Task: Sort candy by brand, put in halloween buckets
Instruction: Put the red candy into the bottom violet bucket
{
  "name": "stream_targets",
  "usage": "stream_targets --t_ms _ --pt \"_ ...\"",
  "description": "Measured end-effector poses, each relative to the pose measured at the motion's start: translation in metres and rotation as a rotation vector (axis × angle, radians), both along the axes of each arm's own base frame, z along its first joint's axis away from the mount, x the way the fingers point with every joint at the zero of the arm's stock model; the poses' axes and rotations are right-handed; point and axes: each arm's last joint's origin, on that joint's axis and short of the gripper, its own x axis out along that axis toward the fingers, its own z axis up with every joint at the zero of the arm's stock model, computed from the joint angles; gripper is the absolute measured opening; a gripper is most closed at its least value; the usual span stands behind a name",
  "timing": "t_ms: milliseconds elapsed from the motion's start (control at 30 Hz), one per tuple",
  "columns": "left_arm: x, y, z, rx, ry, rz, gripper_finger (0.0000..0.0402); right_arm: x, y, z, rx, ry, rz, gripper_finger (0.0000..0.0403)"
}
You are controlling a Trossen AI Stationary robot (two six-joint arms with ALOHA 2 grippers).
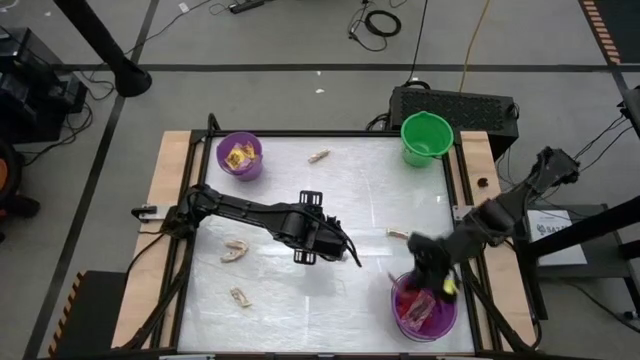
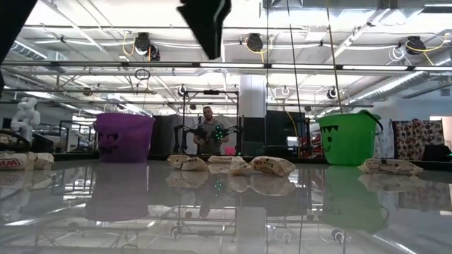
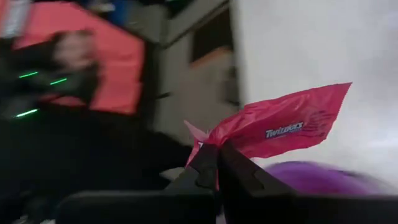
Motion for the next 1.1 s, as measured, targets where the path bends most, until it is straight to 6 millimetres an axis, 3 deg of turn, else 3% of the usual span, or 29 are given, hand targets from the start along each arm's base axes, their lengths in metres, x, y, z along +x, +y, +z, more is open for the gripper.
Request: stream_targets --t_ms 133,233,433,567,700,933,1100 --pt "-0.011 0.008 -0.009 0.056 0.098 -0.009 0.0200 -0.007 0.035 0.001 0.136 0.010 0.068 0.0000" --pt "-0.030 0.022 -0.011 0.081 0.121 0.014 0.0200 -0.013 0.059 -0.009 0.184 0.111 0.090 0.0000" --pt "-0.061 0.046 -0.032 0.003 -0.096 0.089 0.0200 -0.022 0.086 -0.042 0.182 0.428 0.007 0.0000" --pt "-0.068 0.047 -0.049 -0.170 -0.325 0.142 0.0200 -0.023 0.084 -0.060 0.101 0.583 -0.102 0.0000" --pt "-0.060 0.037 -0.060 -0.313 -0.478 0.118 0.0200 -0.021 0.073 -0.070 0.024 0.665 -0.192 0.0000" --pt "-0.047 0.014 -0.070 -0.424 -0.538 0.028 0.0200 -0.014 0.061 -0.073 0.007 0.711 -0.275 0.0002" --pt "-0.045 0.004 -0.069 -0.442 -0.570 -0.001 0.0200 -0.006 0.051 -0.074 -0.029 0.704 -0.291 0.0024"
